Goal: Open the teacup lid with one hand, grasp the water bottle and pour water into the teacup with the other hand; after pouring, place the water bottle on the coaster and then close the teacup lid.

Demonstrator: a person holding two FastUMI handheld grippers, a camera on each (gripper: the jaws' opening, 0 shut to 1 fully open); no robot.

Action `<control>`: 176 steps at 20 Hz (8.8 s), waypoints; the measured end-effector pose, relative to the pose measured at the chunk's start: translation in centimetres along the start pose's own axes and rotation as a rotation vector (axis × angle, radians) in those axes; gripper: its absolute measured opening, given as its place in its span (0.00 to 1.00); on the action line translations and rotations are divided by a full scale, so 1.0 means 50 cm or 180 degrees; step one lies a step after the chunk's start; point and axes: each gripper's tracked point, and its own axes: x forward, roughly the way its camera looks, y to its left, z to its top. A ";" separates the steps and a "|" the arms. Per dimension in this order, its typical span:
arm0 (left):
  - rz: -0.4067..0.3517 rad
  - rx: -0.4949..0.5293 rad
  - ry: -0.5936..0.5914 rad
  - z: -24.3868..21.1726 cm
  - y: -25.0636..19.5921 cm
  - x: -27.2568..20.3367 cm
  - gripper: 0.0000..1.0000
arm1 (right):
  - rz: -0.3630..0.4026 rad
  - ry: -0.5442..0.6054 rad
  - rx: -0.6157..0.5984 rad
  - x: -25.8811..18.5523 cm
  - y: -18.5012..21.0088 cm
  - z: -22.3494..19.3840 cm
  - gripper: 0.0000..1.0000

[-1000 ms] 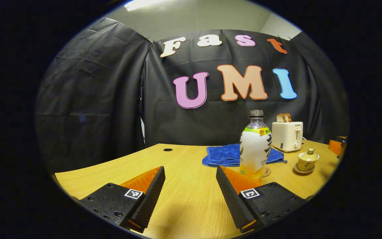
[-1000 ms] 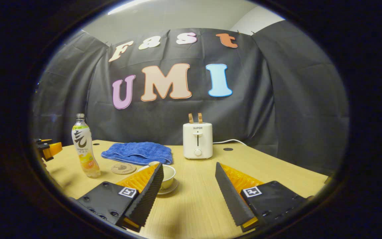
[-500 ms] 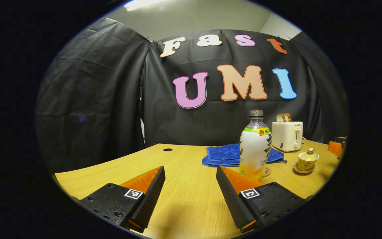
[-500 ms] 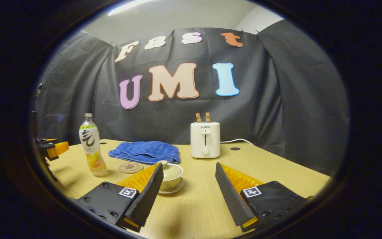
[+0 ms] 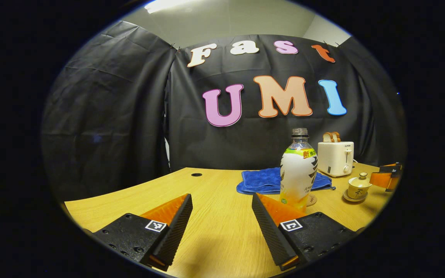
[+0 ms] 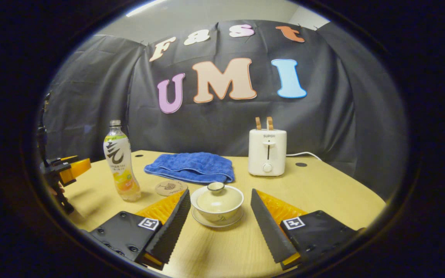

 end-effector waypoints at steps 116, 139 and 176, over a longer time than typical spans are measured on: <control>-0.2070 0.6630 -0.0400 0.001 -0.460 0.186 0.58 | -0.0704 -0.0438 0.0074 -0.119 -0.243 0.031 0.32; -0.2355 0.4562 0.0324 -0.058 -0.443 0.150 0.58 | -0.0711 -0.0446 0.0072 -0.119 -0.244 0.032 0.32; -0.1855 -0.0097 0.0578 -0.037 -0.457 0.261 0.70 | -0.0694 -0.0460 0.0066 -0.102 -0.249 0.029 0.32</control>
